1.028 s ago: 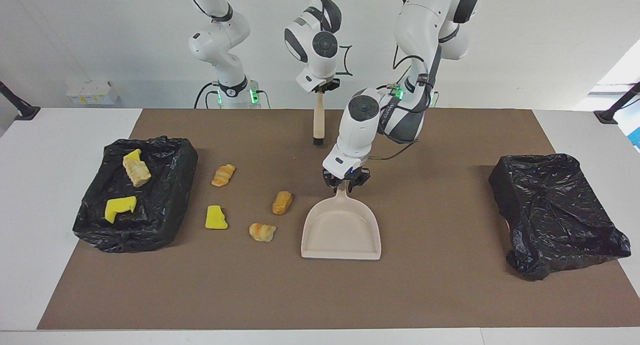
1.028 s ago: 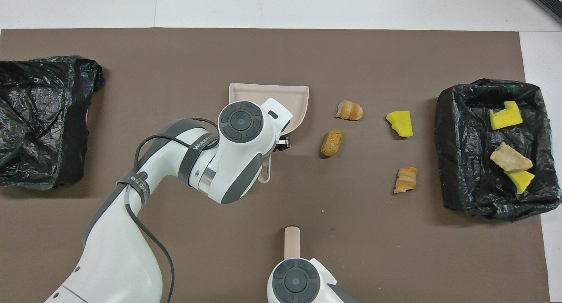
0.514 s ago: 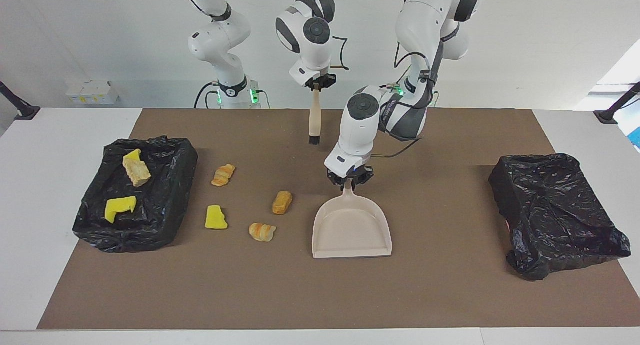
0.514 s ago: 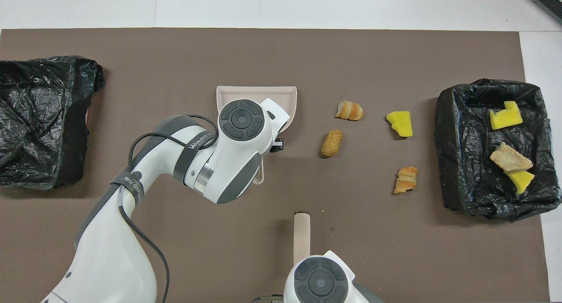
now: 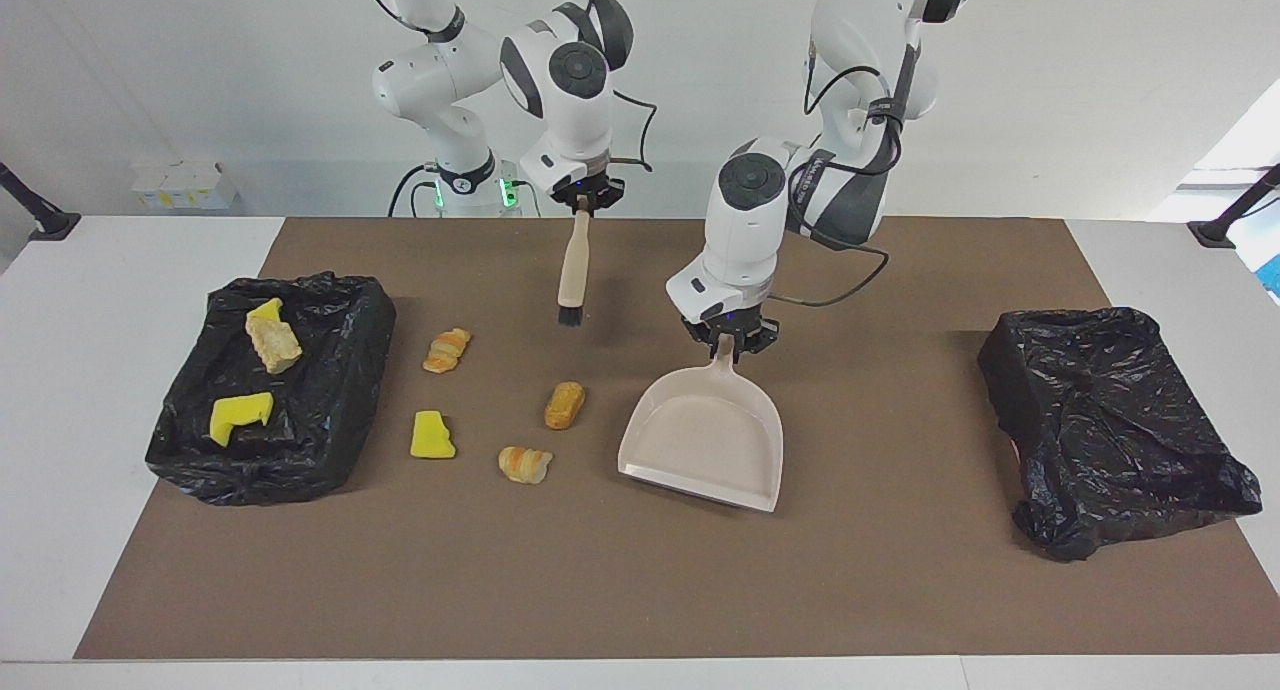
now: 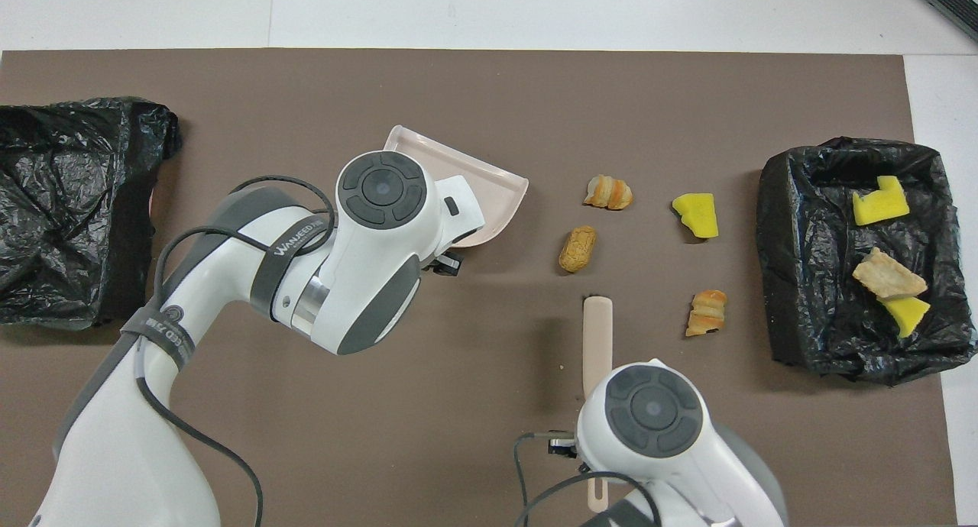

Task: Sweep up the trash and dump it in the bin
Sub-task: 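Grasp the beige brush with the right gripper and lift it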

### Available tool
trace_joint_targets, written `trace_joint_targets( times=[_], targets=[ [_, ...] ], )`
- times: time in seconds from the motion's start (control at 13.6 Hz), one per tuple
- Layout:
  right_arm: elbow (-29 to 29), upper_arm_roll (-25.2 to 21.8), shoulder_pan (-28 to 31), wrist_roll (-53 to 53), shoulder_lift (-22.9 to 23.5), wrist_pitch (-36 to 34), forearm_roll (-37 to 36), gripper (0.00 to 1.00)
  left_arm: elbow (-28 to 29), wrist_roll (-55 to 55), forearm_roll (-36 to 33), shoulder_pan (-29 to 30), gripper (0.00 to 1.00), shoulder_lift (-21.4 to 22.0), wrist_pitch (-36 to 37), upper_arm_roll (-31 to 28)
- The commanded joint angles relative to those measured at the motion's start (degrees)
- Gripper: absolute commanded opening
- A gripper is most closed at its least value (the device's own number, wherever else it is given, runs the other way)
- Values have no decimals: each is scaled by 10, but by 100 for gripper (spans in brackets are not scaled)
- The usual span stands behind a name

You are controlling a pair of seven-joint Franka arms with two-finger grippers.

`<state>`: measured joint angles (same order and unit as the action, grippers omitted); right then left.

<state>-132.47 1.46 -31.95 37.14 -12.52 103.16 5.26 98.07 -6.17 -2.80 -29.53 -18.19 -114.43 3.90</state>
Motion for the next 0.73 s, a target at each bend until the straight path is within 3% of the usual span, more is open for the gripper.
trace_joint_targets(
  times=[0.0, 0.15, 0.37, 0.66],
  targets=[
    [10, 5, 94, -109, 31, 15, -31, 0, 12, 85, -8, 10, 0, 9, 11, 1],
    [28, 6, 148, -173, 59, 37, -88, 0, 13, 129, -8, 17, 0, 10, 24, 1],
    [90, 6, 193, -183, 133, 48, -165, 0, 15, 256, -8, 26, 0, 13, 50, 1],
    [159, 6, 228, -228, 211, 49, -283, 0, 38, 322, -9, 26, 0, 23, 39, 1]
  ],
)
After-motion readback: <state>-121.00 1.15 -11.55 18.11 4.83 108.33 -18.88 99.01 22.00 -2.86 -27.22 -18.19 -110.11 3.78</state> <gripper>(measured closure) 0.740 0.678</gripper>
